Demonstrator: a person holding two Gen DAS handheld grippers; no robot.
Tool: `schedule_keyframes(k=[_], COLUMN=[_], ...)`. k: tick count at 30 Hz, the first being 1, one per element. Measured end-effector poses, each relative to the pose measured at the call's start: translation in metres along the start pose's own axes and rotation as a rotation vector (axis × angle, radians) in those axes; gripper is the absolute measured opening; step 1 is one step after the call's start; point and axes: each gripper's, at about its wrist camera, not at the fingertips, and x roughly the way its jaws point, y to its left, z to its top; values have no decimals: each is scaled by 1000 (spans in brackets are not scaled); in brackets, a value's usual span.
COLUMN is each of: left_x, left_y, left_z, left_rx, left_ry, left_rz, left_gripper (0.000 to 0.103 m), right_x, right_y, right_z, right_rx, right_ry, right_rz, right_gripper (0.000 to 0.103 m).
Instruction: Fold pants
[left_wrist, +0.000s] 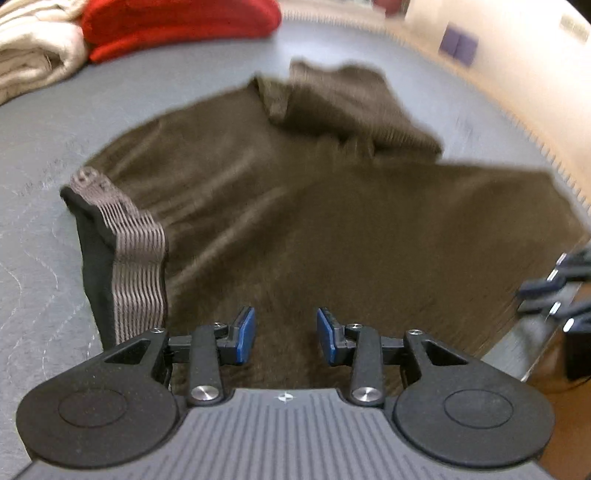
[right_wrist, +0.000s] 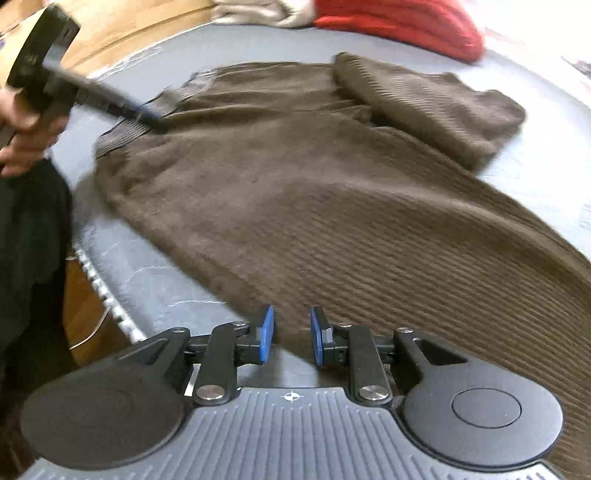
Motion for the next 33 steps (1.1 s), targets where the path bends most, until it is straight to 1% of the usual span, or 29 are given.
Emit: schedule_keyframes(k=[2,3,4,5,7,9,11,12,13,14,15,17,18,20,23,25,27,30,32,33], left_x=[19,22,22,23,23,17,11,11,11,13,17,22,24,28,28,25,20,9,5,3], left_y=[-5,-10,-13,-18,-27,-33,-40,-44,-47,-51,-52,-58,-61,-66,-65,-68,-75,-85,-89,-90], left_z=[0,0,-2,-3,-4,-5,-8,-7,-8,-7,-4,-5,-7,-9,-10,-12,-14,-18,-20,-20], left_rx=[28,50,60,68,90,91,96,100,103,105,108,116,123,126,46,18,39,97,107,97], left_ry=[105,122,119,114,85,35,-10,-21,-26,-22,-13,11,22,19,-29,-96,-166,-283,-330,-344], left_rz=[46,67,71,78,97,77,62,63,65,66,66,72,79,99,102,157,206,233,253,255], left_gripper=[41,42,48,49,49,49,49,49,50,52,54,61,62,64,68,68,70,70,70,70], right_x=[6,9,9,7,3,-6,-10,-6,-2,-1,-3,-5,-6,-5,-9,-18,-33,-64,-87,-100], right_y=[-1,-1,-1,-1,-2,-5,-10,-11,-11,-10,-9,-11,-11,-9,-6,-10,-18,-32,-40,-46], right_z=[-3,-7,-10,-11,-9,-9,-12,-15,-18,-23,-24,-21,-23,-25,-26,-21,-14,1,13,20], right_rx=[-18,-53,-75,-81,-52,-17,-12,-26,-51,-76,-80,-52,-44,-63,-92,-67,-27,16,24,42], right_ry=[34,70,73,68,56,12,1,26,58,61,54,78,84,99,92,49,-22,-153,-246,-293], right_rz=[-52,-79,-78,-75,-68,-58,-86,-121,-146,-151,-148,-129,-123,-128,-148,-165,-189,-242,-295,-311], right_gripper=[29,33,33,33,33,33,33,34,36,36,36,37,37,37,37,37,37,37,37,37])
